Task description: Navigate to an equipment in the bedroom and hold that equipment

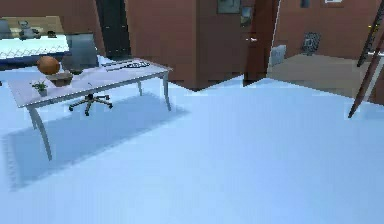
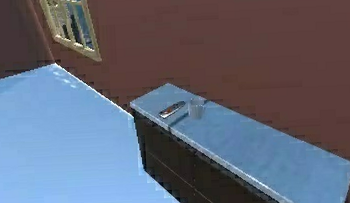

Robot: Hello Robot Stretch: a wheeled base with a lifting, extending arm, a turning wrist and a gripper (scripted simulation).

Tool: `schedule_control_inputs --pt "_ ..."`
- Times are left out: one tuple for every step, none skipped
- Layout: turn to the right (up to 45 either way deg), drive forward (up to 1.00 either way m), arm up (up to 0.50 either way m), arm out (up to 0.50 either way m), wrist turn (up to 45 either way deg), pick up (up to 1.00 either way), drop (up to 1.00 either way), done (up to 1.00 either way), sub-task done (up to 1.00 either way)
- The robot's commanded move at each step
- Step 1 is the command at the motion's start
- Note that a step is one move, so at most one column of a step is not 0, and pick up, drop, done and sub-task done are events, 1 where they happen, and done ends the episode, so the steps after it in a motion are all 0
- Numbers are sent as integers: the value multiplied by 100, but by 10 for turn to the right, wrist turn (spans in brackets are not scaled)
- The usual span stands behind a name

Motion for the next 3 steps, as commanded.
schedule_control_inputs --pt "-330 0 0 0 0 0 0 0 0" --pt "0 100 0 0 0 0 0 0 0" --pt "0 60 0 0 0 0 0 0 0"
